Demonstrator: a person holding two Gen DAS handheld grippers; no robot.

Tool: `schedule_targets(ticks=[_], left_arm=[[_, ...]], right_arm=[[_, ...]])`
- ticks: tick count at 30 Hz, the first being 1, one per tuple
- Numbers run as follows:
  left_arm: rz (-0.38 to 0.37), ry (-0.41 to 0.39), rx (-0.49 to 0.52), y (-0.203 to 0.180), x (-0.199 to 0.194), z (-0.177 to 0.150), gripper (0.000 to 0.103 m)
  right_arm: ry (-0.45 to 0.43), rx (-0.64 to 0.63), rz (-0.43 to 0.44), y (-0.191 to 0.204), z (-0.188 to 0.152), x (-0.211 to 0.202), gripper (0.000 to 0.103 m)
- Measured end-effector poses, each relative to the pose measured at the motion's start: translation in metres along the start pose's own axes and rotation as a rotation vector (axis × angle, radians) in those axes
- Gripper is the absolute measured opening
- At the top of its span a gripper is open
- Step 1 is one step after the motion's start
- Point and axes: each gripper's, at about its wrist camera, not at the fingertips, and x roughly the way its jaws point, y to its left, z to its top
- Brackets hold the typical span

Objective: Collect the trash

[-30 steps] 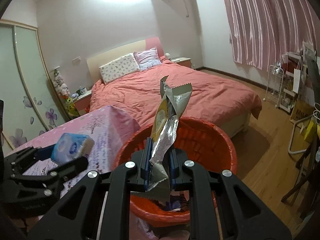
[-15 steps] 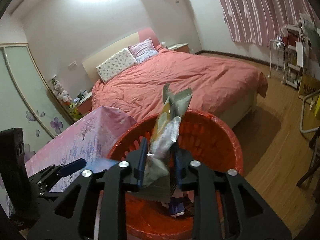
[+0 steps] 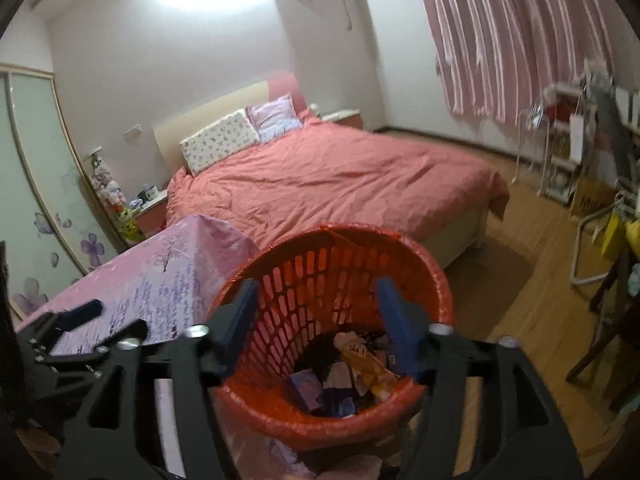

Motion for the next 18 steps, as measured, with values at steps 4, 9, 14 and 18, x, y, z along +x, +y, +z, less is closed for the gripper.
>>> schedule_targets(ticks=[4, 9, 14, 18], left_arm=[[0.086, -0.073, -0.007, 0.02, -0.052, -0.017, 0.098], [0.225, -0.159, -0.024, 0.041, -0.117, -0.049, 0.099], [0.325, -0.179, -0.121, 0.064, -0.168, -0.089, 0.099], [0.382, -0.182, -0.18, 0.074, -0.196, -0.115, 0.099]], right_arm=[[-0.077, -0.055, -0.012, 0.022, -0.008, -0.039, 0.096], [-0.209, -0.118, -0.102, 0.054, -0.025, -0.096, 0.101], [-0.252, -0.227, -0.125, 0.091, -0.047, -0.13, 0.101], [-0.228, -0.214, -0.07, 0.106, -0.061, -0.142, 0.101]])
